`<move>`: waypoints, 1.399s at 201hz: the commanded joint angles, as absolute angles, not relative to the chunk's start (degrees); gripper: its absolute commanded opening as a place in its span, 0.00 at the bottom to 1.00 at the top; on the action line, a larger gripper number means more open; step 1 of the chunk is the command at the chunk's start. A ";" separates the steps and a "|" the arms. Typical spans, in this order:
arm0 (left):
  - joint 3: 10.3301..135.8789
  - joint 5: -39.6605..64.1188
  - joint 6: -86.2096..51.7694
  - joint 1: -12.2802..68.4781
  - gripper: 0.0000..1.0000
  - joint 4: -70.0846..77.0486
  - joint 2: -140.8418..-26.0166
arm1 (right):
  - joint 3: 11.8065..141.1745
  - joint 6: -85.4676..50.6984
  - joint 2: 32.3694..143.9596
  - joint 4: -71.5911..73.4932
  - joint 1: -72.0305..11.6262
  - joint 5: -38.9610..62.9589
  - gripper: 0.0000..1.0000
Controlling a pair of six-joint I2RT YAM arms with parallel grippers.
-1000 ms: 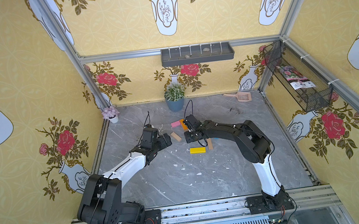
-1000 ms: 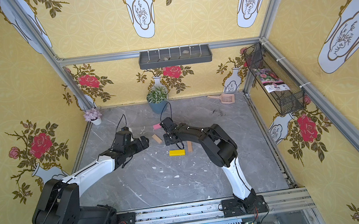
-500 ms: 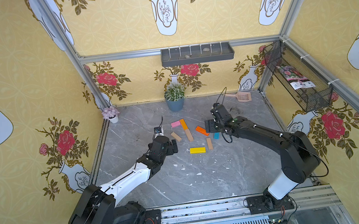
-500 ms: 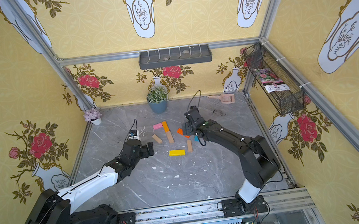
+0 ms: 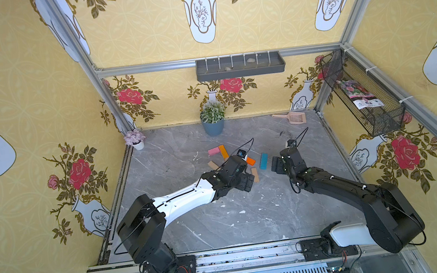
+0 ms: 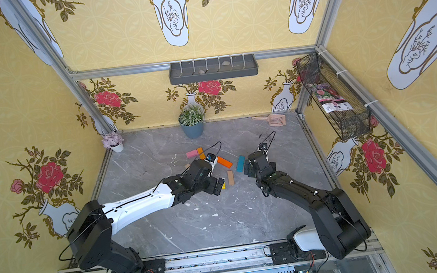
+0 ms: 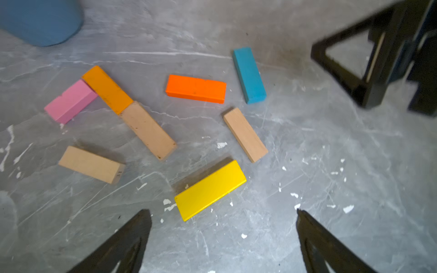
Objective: Assemble a giraffe with building blocks
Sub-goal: Pick up the building block from the center of the board.
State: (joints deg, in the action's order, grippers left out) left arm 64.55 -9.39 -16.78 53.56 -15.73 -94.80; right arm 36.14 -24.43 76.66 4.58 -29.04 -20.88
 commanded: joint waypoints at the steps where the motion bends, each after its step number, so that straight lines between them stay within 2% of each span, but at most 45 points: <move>1: 69.91 -3.84 -7.06 53.53 0.95 -26.91 -100.20 | 36.29 -25.84 77.02 8.18 -28.76 -21.77 0.92; 22: 74.52 -4.44 -4.96 53.57 0.89 -31.14 -106.56 | 36.91 -25.45 77.84 7.93 -28.47 -21.01 0.93; 67: 76.73 -8.15 -0.29 52.89 0.89 -31.12 -112.50 | 35.41 -24.14 75.55 10.11 -28.30 -17.89 0.93; 129: 82.09 -4.92 1.59 51.81 0.88 -32.87 -116.11 | 34.54 -22.83 74.24 11.42 -28.13 -15.61 0.93; 187: 80.55 -2.55 0.44 51.73 0.85 -31.54 -117.17 | 34.59 -22.67 74.19 11.33 -28.12 -14.87 0.93; 199: 79.99 -2.33 0.03 51.72 0.80 -31.05 -117.15 | 34.52 -22.58 74.26 11.49 -28.13 -14.77 0.94; 220: 80.51 -2.43 -3.13 51.72 0.63 -31.53 -117.94 | 34.27 -22.32 74.12 12.59 -28.17 -13.00 0.94; 251: 77.40 -3.63 -9.69 51.85 0.53 -29.26 -116.37 | 34.42 -22.18 74.96 13.11 -28.11 -11.95 0.94; 281: 74.20 -5.89 -19.39 51.85 0.28 -27.25 -114.22 | 34.59 -22.20 74.53 12.65 -28.09 -11.95 0.95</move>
